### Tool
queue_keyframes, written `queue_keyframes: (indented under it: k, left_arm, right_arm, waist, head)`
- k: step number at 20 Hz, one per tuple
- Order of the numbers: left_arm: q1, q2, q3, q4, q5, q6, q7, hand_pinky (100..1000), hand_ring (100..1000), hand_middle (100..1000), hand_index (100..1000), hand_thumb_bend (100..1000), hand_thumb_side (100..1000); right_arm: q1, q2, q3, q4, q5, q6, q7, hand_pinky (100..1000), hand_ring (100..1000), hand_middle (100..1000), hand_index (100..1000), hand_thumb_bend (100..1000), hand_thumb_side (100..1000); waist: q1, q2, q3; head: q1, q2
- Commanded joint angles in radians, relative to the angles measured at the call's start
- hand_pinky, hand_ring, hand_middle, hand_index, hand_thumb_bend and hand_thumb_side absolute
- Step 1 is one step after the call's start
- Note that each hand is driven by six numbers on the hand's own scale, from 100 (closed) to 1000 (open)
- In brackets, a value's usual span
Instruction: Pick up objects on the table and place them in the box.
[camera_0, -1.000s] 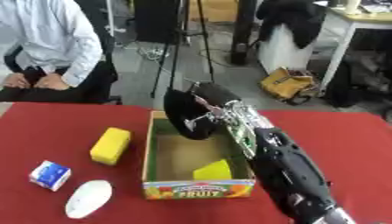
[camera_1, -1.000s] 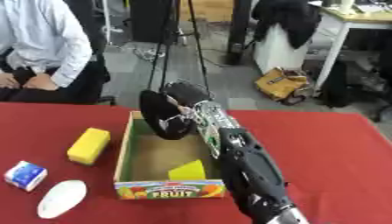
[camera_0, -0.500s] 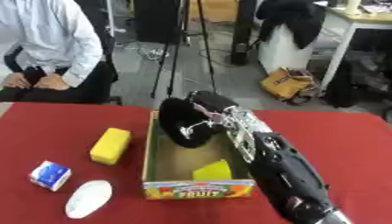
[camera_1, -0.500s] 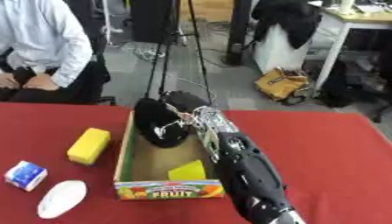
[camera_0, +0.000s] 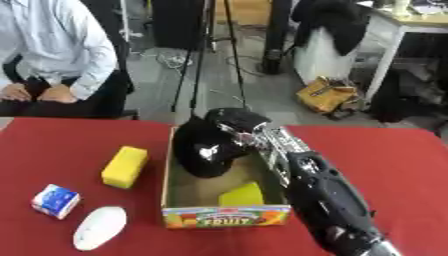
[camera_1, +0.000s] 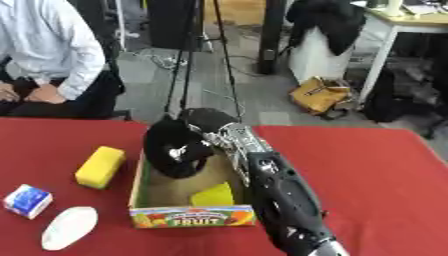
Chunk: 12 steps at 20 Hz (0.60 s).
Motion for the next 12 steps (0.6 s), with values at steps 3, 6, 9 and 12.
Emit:
queue_keyframes:
  k: [3,6,9,12]
  left_arm:
    - [-0.01,0.016,0.007,-0.014,-0.004,0.0,0.005,928,891,824,789,100,856]
    - [-0.008,0.017,0.008,-0.014,-0.005,0.0,0.005,928,891,824,789,100,856]
    - [-0.008,0.017,0.008,-0.014,-0.005,0.001,0.005,928,891,824,789,100,856]
    - [-0.008,0.017,0.008,-0.014,-0.005,0.001,0.005,927,891,823,789,100,856]
  right_arm:
    - [-0.031,-0.021,-0.004,-0.002,0.039,0.002,0.023,951,945,876,837,266,802]
    - [-0.033,-0.025,-0.006,-0.002,0.048,0.008,0.025,978,964,891,845,272,824]
    - [-0.035,-0.028,-0.007,-0.003,0.061,0.019,0.02,990,971,896,852,267,839]
    - [-0.035,-0.03,-0.009,-0.006,0.066,0.025,0.01,987,969,892,849,256,838]
  waist:
    - [0.006,-0.022,-0.002]
    - [0.005,-0.024,-0.003]
    - [0.005,-0.026,-0.004]
    - [0.006,-0.026,-0.007]
  head:
    - [0.0,-0.002]
    - [0.002,0.0]
    - [0.003,-0.001]
    - [0.005,-0.002]
